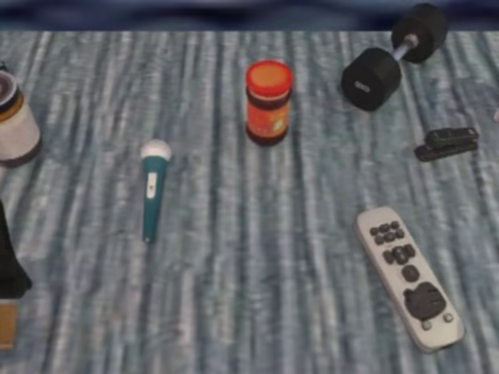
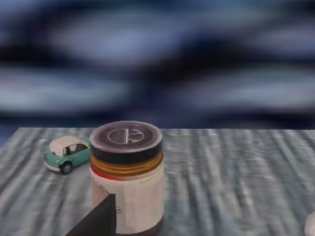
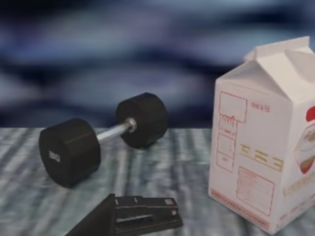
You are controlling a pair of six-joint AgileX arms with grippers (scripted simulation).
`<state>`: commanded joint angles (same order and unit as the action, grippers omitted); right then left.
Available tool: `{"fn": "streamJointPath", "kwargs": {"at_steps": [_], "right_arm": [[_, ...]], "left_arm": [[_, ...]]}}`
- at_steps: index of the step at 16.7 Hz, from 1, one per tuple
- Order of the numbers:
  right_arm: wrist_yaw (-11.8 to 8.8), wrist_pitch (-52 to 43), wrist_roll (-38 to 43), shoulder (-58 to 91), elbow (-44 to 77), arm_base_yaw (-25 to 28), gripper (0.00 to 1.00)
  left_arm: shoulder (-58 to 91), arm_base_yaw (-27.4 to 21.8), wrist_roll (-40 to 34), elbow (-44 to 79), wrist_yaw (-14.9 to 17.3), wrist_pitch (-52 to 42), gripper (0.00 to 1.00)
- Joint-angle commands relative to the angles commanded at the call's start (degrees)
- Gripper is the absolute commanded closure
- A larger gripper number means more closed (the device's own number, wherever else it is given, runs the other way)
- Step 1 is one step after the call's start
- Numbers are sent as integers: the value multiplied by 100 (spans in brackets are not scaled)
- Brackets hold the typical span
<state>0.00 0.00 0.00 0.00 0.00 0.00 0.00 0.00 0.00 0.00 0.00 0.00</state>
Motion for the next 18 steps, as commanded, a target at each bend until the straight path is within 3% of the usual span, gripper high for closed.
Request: {"fn": "streamJointPath", "kwargs": {"at_steps": [4,8,18], "right_arm": [[0,0,0,0,0,0,0],[0,0,0,0,0,0,0],[0,0,0,0,0,0,0]], "left_arm": [[176,-57,-36,155,8,-131,0],[1260,-323,-249,1031,1,-836,0],[6826,-1332,-1227,5052,-90,-3418,0]]}}
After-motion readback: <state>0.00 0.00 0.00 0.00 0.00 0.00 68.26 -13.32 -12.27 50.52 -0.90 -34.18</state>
